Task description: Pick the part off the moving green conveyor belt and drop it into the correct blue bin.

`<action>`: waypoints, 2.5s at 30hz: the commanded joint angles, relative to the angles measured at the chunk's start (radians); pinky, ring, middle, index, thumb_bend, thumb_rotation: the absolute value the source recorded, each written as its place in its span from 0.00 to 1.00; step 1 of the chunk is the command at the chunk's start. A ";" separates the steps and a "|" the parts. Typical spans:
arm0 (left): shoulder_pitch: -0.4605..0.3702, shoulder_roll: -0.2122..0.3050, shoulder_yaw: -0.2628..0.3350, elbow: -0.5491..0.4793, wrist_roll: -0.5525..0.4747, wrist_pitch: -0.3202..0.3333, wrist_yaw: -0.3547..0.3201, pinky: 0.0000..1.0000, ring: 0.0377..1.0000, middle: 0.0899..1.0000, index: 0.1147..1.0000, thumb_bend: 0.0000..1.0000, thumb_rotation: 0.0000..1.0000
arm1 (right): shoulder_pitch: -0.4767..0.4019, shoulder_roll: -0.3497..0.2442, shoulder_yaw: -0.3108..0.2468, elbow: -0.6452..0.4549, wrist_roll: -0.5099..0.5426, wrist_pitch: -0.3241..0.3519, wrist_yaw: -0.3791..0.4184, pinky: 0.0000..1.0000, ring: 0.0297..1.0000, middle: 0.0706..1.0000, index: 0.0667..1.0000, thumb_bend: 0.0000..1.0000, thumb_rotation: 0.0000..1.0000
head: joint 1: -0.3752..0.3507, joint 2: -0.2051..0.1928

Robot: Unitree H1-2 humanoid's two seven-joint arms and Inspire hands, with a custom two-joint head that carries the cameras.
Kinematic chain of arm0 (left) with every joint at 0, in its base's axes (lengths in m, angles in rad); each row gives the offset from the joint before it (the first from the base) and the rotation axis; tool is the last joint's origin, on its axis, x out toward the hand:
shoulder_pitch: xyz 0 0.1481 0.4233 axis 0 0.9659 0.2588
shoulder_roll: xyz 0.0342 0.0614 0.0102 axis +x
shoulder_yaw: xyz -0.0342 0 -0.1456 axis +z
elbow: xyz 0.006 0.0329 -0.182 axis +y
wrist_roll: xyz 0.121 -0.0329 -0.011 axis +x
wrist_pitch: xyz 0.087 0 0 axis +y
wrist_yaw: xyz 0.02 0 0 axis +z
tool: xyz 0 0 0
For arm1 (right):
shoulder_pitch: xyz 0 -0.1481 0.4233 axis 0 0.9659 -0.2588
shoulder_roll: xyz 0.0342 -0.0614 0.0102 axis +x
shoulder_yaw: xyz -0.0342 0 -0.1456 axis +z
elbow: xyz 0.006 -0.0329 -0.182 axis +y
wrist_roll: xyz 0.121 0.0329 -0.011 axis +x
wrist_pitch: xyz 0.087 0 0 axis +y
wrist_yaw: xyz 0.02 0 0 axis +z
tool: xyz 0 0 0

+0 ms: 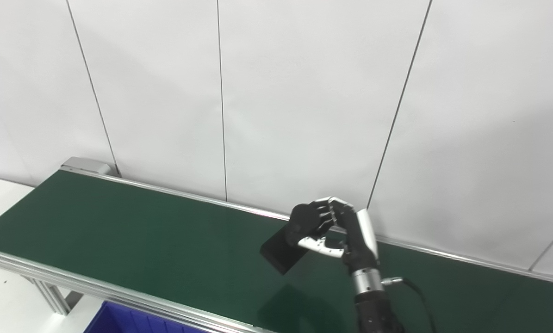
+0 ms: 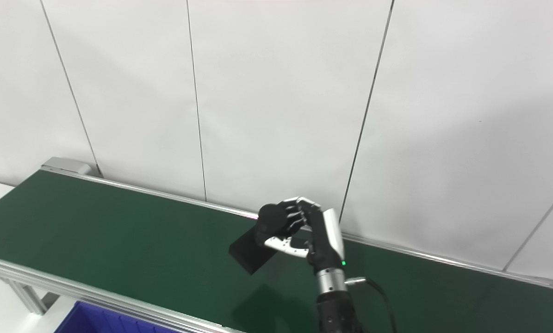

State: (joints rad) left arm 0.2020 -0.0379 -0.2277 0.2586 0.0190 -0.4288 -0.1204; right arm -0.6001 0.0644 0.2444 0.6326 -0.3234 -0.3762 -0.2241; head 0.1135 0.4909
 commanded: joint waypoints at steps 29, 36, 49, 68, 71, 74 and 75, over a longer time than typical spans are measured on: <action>-0.030 0.030 0.043 -0.010 -0.036 -0.040 -0.042 0.59 0.61 0.60 0.60 0.75 0.60 | 0.218 -0.173 -0.187 -0.870 0.085 0.371 0.234 0.36 0.42 0.46 0.49 0.50 0.00 | -0.205 0.015; -0.018 0.043 0.054 -0.041 -0.056 -0.033 -0.058 0.61 0.62 0.62 0.60 0.77 0.63 | 0.279 -0.199 -0.221 -0.979 0.080 0.411 0.247 0.37 0.42 0.46 0.49 0.50 0.00 | -0.295 0.055; 0.001 0.096 0.080 -0.213 -0.088 0.101 -0.085 0.61 0.62 0.62 0.61 0.75 0.63 | 0.320 -0.179 -0.227 -1.085 0.041 0.510 0.247 0.36 0.42 0.46 0.50 0.50 0.00 | -0.458 0.219; 0.017 0.105 0.090 -0.281 -0.105 0.159 -0.087 0.59 0.61 0.60 0.59 0.83 0.65 | 0.487 -0.176 -0.255 -1.262 0.028 0.546 0.253 0.35 0.43 0.48 0.48 0.50 0.00 | -0.472 0.291; 0.019 0.105 0.091 -0.289 -0.107 0.165 -0.087 0.58 0.60 0.60 0.59 0.83 0.65 | 0.516 -0.175 -0.256 -1.279 0.017 0.551 0.252 0.34 0.40 0.46 0.51 0.50 0.00 | -0.473 0.296; 0.023 0.107 0.092 -0.300 -0.107 0.177 -0.087 0.58 0.60 0.60 0.60 0.84 0.65 | 0.558 -0.172 -0.253 -1.299 0.005 0.558 0.254 0.34 0.41 0.46 0.51 0.50 0.00 | -0.475 0.304; 0.024 0.108 0.093 -0.303 -0.109 0.181 -0.087 0.59 0.61 0.60 0.60 0.84 0.65 | 0.568 -0.172 -0.252 -1.304 -0.002 0.560 0.255 0.34 0.41 0.46 0.51 0.50 0.00 | -0.475 0.305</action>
State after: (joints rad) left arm 0.2303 0.0646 -0.1379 -0.0086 -0.0735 -0.2438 -0.2008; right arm -0.0252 -0.1096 -0.0034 -0.6291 -0.3157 0.1874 0.0325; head -0.3620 0.7946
